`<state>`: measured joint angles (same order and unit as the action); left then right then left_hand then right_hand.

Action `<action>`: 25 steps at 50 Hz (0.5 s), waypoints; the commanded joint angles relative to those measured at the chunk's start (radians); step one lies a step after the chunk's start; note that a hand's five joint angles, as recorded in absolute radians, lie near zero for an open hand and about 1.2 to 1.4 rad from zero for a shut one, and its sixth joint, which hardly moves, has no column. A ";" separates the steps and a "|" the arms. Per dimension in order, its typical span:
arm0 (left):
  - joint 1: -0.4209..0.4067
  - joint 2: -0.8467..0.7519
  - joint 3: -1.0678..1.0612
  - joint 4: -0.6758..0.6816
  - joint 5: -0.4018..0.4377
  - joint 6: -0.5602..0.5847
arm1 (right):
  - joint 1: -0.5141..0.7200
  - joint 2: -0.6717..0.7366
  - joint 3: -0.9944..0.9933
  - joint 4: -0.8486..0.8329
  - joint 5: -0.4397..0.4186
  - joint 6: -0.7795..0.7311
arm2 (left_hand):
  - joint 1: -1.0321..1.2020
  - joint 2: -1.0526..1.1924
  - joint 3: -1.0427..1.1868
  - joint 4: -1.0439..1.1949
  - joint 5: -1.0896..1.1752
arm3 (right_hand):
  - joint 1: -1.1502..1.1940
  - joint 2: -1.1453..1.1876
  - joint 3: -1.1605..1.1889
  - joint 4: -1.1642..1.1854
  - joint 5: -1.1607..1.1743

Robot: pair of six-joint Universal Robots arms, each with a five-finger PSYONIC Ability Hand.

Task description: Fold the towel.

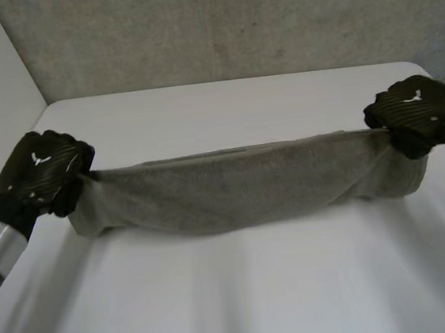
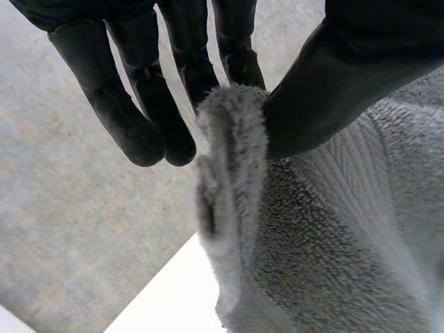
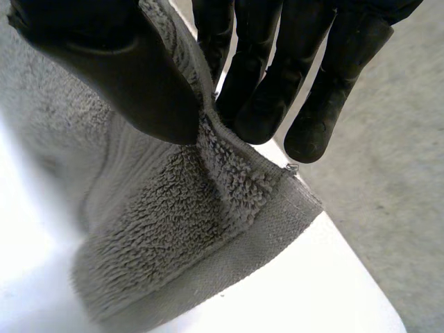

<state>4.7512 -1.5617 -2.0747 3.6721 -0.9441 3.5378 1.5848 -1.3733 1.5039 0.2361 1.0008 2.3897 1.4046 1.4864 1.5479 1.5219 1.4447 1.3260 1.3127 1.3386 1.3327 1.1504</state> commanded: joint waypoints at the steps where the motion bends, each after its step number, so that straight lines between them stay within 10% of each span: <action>1: -0.082 -0.372 0.299 -0.004 -0.021 0.000 | 0.101 0.281 -0.238 -0.018 0.114 -0.018 | -0.008 -0.090 -0.152 -0.126 -0.223 | 0.070 0.084 0.058 0.064 0.071; 20: -0.183 -0.940 0.975 -0.217 -0.254 0.000 | 0.222 0.775 -0.659 -0.397 0.312 -0.003 | -0.008 -0.090 -0.152 -0.126 -0.223 | 0.070 0.084 0.058 0.064 0.071; 22: -0.185 -0.945 0.987 -0.221 -0.271 0.000 | 0.224 0.797 -0.677 -0.413 0.317 -0.004 | -0.008 -0.090 -0.152 -0.126 -0.223 | -0.096 -0.083 -0.109 -0.103 -0.095; 23: -0.185 -0.945 0.987 -0.221 -0.271 0.000 | 0.225 0.813 -0.695 -0.417 0.320 -0.004 | -0.008 -0.090 -0.152 -0.126 -0.223 | -0.555 -0.542 -0.568 -0.562 -0.554; 24: -0.188 -0.945 0.989 -0.222 -0.281 0.000 | 0.228 0.826 -0.706 -0.417 0.323 -0.004 | -0.397 -0.479 -0.541 -0.515 -0.612 | -1.151 -1.138 -1.164 -1.158 -1.150; 25: -0.198 -0.937 0.986 -0.228 -0.292 0.000 | 0.234 0.829 -0.708 -0.420 0.331 -0.004 | -1.064 -1.146 -1.207 -1.181 -1.279 | -1.151 -1.138 -1.164 -1.158 -1.150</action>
<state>4.5680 -2.4995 -1.1064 3.4579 -1.1905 3.5380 1.8080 -0.5844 0.8332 -0.1606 1.3130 2.3862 1.3557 1.4234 1.4628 1.4394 1.3935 0.9165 0.9060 0.9233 0.9185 0.7515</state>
